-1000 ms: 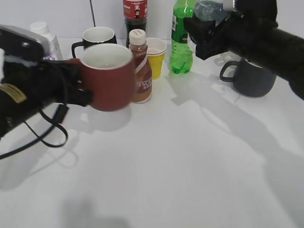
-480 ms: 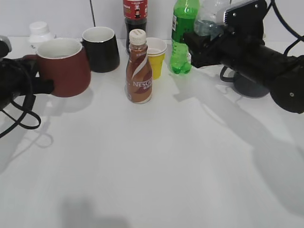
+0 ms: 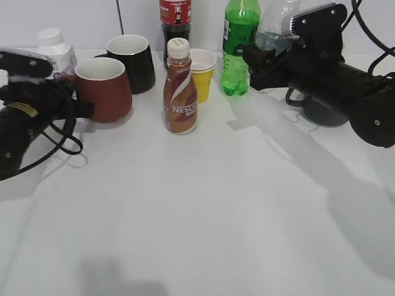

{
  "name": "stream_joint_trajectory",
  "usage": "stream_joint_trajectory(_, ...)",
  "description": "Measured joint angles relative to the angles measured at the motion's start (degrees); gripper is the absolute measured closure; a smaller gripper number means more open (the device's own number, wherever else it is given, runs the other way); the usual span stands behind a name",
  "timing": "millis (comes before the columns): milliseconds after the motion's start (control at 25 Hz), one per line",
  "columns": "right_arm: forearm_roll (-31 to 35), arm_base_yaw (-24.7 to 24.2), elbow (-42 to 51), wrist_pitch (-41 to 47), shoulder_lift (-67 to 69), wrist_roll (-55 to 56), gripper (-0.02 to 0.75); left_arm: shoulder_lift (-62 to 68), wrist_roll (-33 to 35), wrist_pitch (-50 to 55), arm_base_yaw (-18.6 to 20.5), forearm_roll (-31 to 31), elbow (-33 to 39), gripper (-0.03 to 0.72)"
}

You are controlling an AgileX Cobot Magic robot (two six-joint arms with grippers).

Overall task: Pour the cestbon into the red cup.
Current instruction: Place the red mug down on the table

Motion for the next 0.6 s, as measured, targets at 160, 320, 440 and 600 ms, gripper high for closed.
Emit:
stream_joint_trajectory(160,0.00,0.00,0.00,0.35,0.00,0.00,0.265,3.27,0.00,-0.26,0.00,0.18,-1.59,0.625)
stream_joint_trajectory(320,0.00,0.00,0.00,0.54,0.00,0.00,0.265,5.07,-0.35,-3.27,0.00,0.21,-1.90,0.627)
stream_joint_trajectory(440,0.00,0.00,0.00,0.68,0.00,0.00,0.265,5.74,-0.66,-5.05,-0.07,0.21,-1.63,0.627)
stream_joint_trajectory(600,-0.33,0.00,0.00,2.55,0.00,-0.07,0.265,5.67,-0.74,-8.02,-0.58,0.04,1.11,0.592)
